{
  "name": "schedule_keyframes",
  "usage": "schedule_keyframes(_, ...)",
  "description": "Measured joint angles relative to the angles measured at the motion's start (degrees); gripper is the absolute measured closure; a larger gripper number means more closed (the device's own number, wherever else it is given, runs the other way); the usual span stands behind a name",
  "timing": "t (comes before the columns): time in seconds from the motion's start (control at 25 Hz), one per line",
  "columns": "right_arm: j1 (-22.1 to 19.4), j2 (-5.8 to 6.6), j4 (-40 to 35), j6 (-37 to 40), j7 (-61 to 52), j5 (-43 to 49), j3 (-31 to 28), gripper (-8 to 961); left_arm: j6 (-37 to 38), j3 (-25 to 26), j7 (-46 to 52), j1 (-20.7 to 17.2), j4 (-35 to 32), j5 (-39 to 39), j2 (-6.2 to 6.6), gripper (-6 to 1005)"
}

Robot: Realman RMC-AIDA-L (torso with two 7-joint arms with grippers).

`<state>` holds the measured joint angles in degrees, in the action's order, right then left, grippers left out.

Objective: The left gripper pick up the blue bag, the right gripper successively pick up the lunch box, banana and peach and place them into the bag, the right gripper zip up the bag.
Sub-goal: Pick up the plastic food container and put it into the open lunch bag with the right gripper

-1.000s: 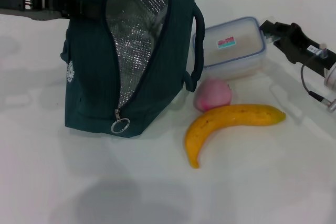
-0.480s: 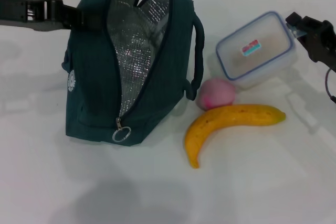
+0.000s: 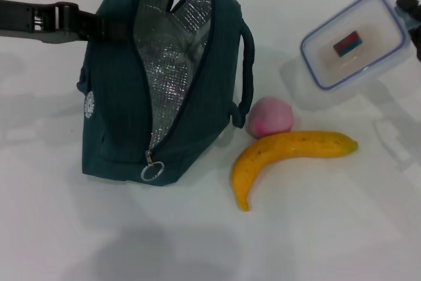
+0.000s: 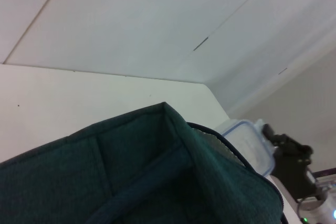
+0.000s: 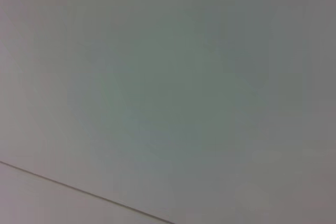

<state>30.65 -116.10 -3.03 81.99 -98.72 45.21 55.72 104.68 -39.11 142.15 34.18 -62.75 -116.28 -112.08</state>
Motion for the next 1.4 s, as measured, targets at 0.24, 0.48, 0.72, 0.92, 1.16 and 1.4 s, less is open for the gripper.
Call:
schedule_keyframes(0.24, -0.2, 0.17, -0.2, 5.8, -2.6, -3.3, 0.0, 855, -0.1, 0.0, -0.1, 0.1, 1.2, 0.1, -0.2, 955)
schedule_keyframes(0.48, 1.4, -0.01, -3.2, 9.5, -7.2, -5.4, 0.0, 856, -0.1, -0.2, -0.5, 1.0, 1.6, 0.3, -0.97, 956)
schedule_keyframes(0.72, 8.6, -0.07, -3.4, 10.5, -9.5, -5.9, 0.5, 856, -0.2, -0.7, -0.5, 2.4, 3.5, 0.0, -1.57, 955)
schedule_keyframes(0.92, 13.7, -0.09, -3.1, 11.3, -10.1, -5.7, 1.1, 856, -2.0, -0.9, -1.1, 2.7, 4.5, -0.1, -2.2, 955)
schedule_keyframes(1.16, 17.3, -0.09, -1.9, 10.6, -10.9, -5.7, 5.6, 856, -3.1, -1.8, -0.9, 3.6, 4.5, -0.1, -2.92, 956)
schedule_keyframes(1.4, 18.6, -0.08, -0.2, 9.6, -10.7, -5.4, 9.4, 856, -3.9, -3.1, -0.9, 3.9, 4.7, 0.1, -3.68, 956)
